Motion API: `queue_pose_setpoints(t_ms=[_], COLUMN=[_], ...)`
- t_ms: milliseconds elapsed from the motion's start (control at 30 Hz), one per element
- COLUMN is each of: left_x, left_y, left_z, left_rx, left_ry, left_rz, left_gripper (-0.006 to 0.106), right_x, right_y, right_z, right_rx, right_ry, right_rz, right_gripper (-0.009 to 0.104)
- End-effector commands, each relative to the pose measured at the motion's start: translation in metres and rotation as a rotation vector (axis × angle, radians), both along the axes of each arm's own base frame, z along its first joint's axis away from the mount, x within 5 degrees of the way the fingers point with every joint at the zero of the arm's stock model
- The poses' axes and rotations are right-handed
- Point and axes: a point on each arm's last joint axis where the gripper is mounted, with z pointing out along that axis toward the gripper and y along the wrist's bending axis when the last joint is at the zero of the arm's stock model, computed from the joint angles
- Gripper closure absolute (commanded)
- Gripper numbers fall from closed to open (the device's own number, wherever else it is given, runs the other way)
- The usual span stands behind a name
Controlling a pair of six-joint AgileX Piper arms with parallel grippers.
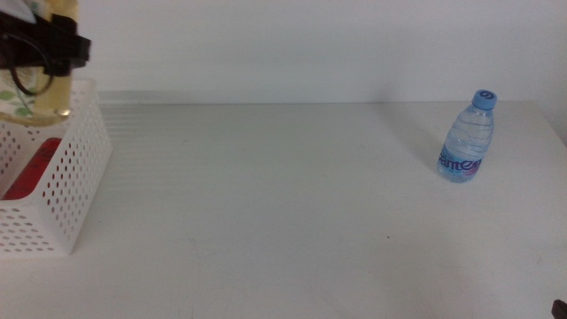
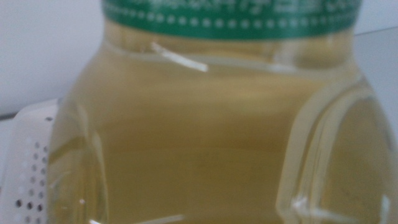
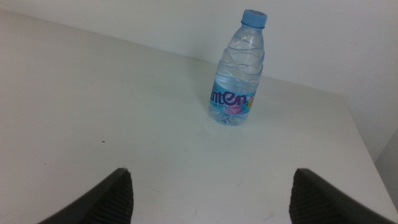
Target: Use arms to grab the bottles and put them into the dustbin to the left of the table.
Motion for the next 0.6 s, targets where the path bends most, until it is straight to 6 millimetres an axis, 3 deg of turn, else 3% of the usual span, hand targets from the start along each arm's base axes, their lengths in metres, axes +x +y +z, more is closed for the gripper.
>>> queue_pose_setpoints(t_ms=[0, 267, 567], left_x=[0.003, 0.034, 0.070], left_y=[0.011, 0.057, 0.105], left_z=[0.036, 0.031, 0.008], left_rx=[-0.008, -0.021, -0.019], left_ry=[-0.155, -0.003, 0.191], left_rz=[0.001, 0.076, 0.125], left_gripper=[0.103, 0.104, 0.104], right_x=[-0.001, -0.001, -0.001], right_y=[-0.001, -0.001, -0.001], right_z=[0.011, 0.011, 0.011], right_rx=[0.002, 0.002, 0.002], right_ry=[-0.112, -0.112, -0.112], right_rz=[-0.006, -0.006, -0.006], right_gripper=[0.030, 0.030, 0.030])
